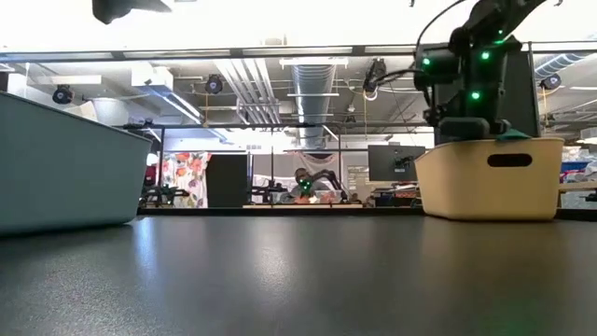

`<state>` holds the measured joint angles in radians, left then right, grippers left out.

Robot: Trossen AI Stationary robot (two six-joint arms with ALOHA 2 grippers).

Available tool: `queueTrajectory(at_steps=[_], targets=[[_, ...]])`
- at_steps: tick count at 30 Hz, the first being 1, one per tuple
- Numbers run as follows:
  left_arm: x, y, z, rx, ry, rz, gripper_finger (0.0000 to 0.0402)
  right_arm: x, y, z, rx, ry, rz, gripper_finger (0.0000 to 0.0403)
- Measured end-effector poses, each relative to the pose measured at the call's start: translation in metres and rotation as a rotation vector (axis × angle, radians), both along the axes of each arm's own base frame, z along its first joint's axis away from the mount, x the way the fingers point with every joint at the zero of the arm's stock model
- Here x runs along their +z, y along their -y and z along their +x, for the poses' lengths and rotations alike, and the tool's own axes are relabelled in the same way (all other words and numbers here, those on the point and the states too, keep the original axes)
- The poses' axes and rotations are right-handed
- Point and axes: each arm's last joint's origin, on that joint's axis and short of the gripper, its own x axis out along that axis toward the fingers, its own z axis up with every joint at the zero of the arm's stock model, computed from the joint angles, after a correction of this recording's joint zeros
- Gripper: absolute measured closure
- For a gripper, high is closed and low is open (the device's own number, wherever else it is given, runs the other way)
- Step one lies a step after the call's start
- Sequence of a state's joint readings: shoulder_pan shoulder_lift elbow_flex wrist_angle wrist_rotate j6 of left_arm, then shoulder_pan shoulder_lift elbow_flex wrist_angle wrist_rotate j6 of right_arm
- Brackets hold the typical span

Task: Sort towels by color in basket
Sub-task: Put the right green towel into the orange bin

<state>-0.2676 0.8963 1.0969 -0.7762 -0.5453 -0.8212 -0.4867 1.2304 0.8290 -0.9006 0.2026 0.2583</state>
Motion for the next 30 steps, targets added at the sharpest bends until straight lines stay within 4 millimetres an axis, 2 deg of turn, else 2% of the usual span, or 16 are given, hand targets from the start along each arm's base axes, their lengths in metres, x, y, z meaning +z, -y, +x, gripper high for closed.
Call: queueTrajectory(at_steps=[8,13,18,21,24,30], targets=[[0.003,-0.001,0.006,0.101,0.069,0.007,0.016,-0.008,0.024,-0.026,-0.096,-0.021,-0.006,0.039],[0.005,-0.002,0.013,0.132,0.112,0.007,0.016,-0.016,0.039,-0.028,-0.017,0.141,0.115,0.039],[0.008,-0.002,0.012,0.133,0.139,-0.001,0.016,-0.004,0.042,-0.03,-0.071,0.217,0.175,0.0384],[0.011,-0.005,0.01,0.137,0.137,0.021,0.016,0.008,0.044,-0.03,-0.108,0.256,0.22,0.035],[0.015,-0.012,0.009,0.152,0.117,0.07,0.016,0.021,0.045,-0.029,-0.106,0.283,0.269,0.0293],[0.027,-0.037,0.011,0.141,0.087,0.16,0.0169,0.057,0.049,-0.027,-0.09,0.277,0.214,0.0177]])
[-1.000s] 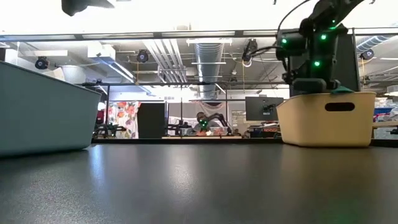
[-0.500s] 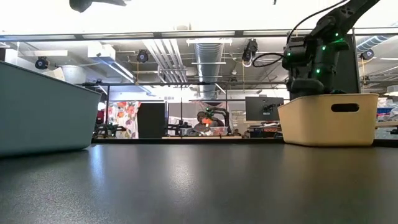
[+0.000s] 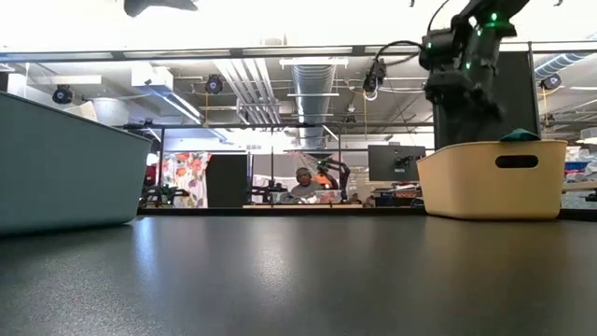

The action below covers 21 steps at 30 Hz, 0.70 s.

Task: Sort towels by color in basket
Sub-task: Put the right green towel into the orange bin

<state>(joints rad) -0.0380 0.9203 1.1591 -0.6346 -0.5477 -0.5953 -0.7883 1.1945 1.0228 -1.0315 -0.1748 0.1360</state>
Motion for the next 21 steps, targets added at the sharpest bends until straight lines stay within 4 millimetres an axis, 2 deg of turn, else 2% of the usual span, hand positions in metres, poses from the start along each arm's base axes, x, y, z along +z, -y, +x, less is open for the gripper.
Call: queueTrajectory(at_steps=[4,7,11,15,18,21], targets=[[0.001,-0.02,0.009,-0.074,-0.029,0.028,0.0176,0.018,0.0,-0.01,-0.246,-0.174,-0.069,0.0132],[-0.001,-0.033,0.019,-0.103,-0.058,0.069,0.018,0.017,-0.003,-0.017,-0.374,-0.25,-0.048,0.012],[-0.009,-0.045,0.033,-0.112,-0.124,0.13,0.0182,-0.012,0.0,-0.024,-0.478,-0.268,-0.017,0.0126],[-0.016,-0.051,0.043,-0.163,-0.186,0.165,0.0183,-0.052,0.015,-0.038,-0.69,-0.17,-0.003,0.0147],[-0.013,-0.055,0.047,-0.176,-0.205,0.187,0.0183,-0.077,0.019,-0.045,-0.804,-0.072,0.014,0.0162],[-0.006,-0.056,0.051,-0.181,-0.211,0.206,0.0183,-0.091,0.02,-0.05,-0.853,-0.015,0.016,0.017]])
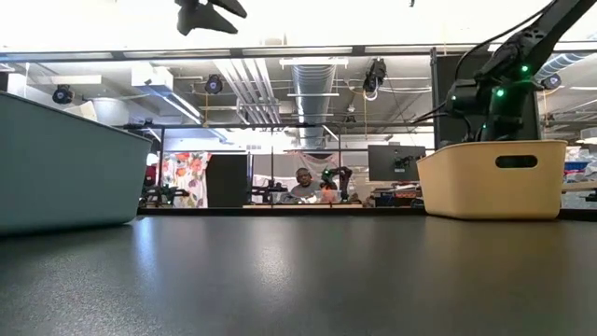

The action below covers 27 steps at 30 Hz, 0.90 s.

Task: Sort towels by color in basket
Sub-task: Put the right green towel into the orange bin, then put the green towel into the orange bin

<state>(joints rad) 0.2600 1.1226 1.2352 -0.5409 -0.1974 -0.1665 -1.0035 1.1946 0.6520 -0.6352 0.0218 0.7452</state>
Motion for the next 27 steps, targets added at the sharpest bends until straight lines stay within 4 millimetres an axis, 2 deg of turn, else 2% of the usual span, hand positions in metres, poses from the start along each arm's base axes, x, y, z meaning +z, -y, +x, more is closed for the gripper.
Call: queueTrajectory(at_steps=[5,9,12,19,23,27], targets=[[0.014,0.001,0.005,-0.064,-0.017,-0.036,0.0183,0.005,-0.002,-0.002,0.008,0.022,0.011,0.0165],[0.014,0.014,0.004,-0.153,-0.135,-0.179,0.0183,0.031,-0.005,-0.003,0.063,0.037,-0.043,0.0144],[0.01,0.034,0.0,-0.178,-0.272,-0.272,0.0183,0.056,-0.01,-0.006,0.104,0.059,-0.123,0.0124],[-0.006,0.11,-0.006,-0.25,-0.418,-0.522,0.0183,0.119,-0.03,-0.011,0.236,0.162,-0.415,0.0075],[-0.02,0.158,-0.017,-0.195,-0.486,-0.724,0.0183,0.152,-0.052,-0.01,0.348,0.259,-0.606,0.0059],[-0.038,0.203,-0.034,-0.112,-0.58,-0.866,0.0183,0.176,-0.076,-0.008,0.46,0.388,-0.756,0.0058]])
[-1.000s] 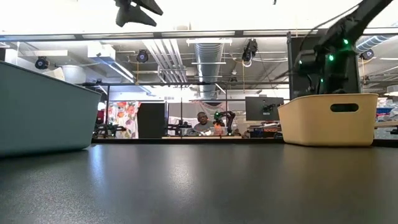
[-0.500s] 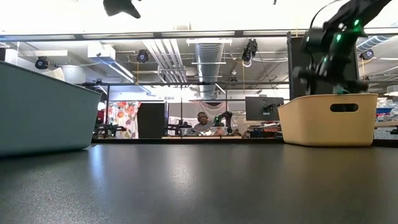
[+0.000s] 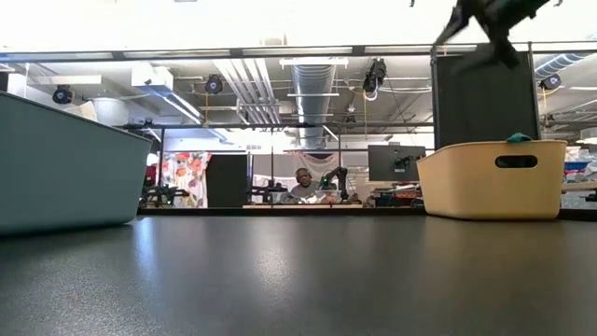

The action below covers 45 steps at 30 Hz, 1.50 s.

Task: Sort towels by color in basket
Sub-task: Put the green towel into the orange bin

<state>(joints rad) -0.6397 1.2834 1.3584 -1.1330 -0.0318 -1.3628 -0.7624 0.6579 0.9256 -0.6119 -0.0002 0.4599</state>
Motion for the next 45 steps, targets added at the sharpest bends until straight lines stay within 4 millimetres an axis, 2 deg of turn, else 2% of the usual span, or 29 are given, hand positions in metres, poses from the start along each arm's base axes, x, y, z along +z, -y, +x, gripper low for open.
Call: queueTrajectory(at_steps=[5,7,11,15,18,23,26,29,32,33,36,40,45], targets=[[-0.032,0.049,-0.008,-0.099,-0.107,0.054,0.0183,0.024,-0.028,0.002,0.176,0.141,-0.132,0.0069],[-0.045,0.065,-0.003,-0.194,-0.1,0.095,0.0183,0.032,-0.035,0.005,0.247,0.164,-0.178,0.0072],[-0.072,0.085,0.012,-0.335,-0.109,0.189,0.0183,0.036,-0.04,0.028,0.382,0.111,-0.217,0.0078],[-0.103,0.096,0.025,-0.531,-0.132,0.305,0.0186,0.036,-0.045,0.047,0.471,0.071,-0.228,0.0077],[-0.128,0.097,0.031,-0.639,-0.194,0.364,0.0193,0.034,-0.045,0.061,0.503,0.041,-0.213,0.0075],[-0.163,0.093,0.033,-0.762,-0.312,0.354,0.0213,0.029,-0.043,0.078,0.53,-0.003,-0.184,0.0075],[-0.172,0.097,0.034,-0.827,-0.338,0.306,0.0247,0.034,-0.043,0.081,0.54,0.011,-0.19,0.0076],[-0.173,0.1,0.04,-0.833,-0.368,0.28,0.0304,0.035,-0.044,0.083,0.555,0.011,-0.187,0.0074],[-0.152,0.105,0.058,-0.808,-0.289,0.224,0.0375,0.035,-0.045,0.082,0.557,0.013,-0.187,0.0075],[-0.144,0.106,0.063,-0.802,-0.257,0.213,0.0388,0.035,-0.045,0.082,0.558,0.012,-0.187,0.0076],[-0.124,0.105,0.074,-0.778,-0.207,0.23,0.0387,0.033,-0.044,0.083,0.566,0.0,-0.184,0.0078],[-0.094,0.097,0.082,-0.739,-0.19,0.34,0.0399,0.03,-0.043,0.087,0.571,-0.018,-0.18,0.0076],[-0.056,0.067,0.103,-0.689,-0.123,0.554,0.0401,0.025,-0.041,0.094,0.578,-0.046,-0.176,0.0076]])
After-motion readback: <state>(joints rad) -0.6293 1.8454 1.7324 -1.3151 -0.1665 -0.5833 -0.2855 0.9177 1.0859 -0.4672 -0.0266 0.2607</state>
